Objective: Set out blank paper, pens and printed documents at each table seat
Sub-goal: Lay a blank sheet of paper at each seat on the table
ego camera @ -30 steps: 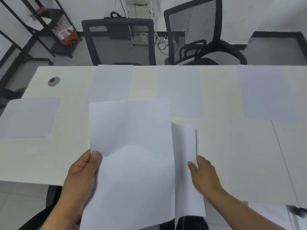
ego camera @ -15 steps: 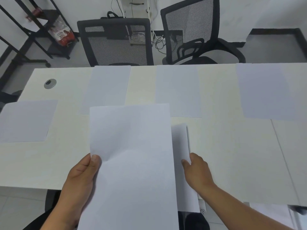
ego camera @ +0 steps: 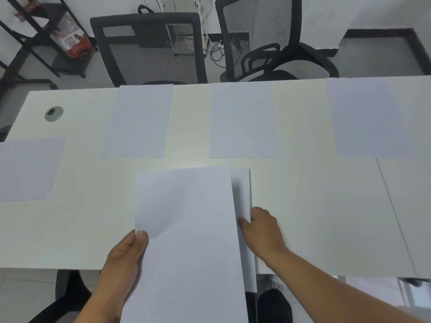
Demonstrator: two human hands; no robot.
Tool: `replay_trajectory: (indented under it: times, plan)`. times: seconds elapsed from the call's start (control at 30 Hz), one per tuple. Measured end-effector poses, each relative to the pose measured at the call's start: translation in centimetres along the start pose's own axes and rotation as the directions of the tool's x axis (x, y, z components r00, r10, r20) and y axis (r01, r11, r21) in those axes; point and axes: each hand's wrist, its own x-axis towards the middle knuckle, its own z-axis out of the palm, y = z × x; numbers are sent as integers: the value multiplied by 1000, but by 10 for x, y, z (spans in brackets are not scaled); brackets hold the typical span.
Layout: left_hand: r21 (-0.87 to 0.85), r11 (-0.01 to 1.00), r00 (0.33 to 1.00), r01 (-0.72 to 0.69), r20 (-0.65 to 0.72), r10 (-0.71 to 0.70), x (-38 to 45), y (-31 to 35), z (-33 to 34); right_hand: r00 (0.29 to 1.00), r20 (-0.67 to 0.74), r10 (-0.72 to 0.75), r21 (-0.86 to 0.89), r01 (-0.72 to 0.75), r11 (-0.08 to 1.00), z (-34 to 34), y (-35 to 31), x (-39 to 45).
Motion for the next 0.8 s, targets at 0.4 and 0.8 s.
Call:
replay_trajectory:
  times: [0.4, 0.8]
  plan:
    - [6, 999, 999, 47, 9, -47, -1, 4, 16, 999, -19, 32, -172, -35, 984, -8, -3, 3]
    - [102, 994, 999, 29, -29, -26, -4, 5, 13, 998, -14, 57, -355, -58, 933, -23, -6, 4]
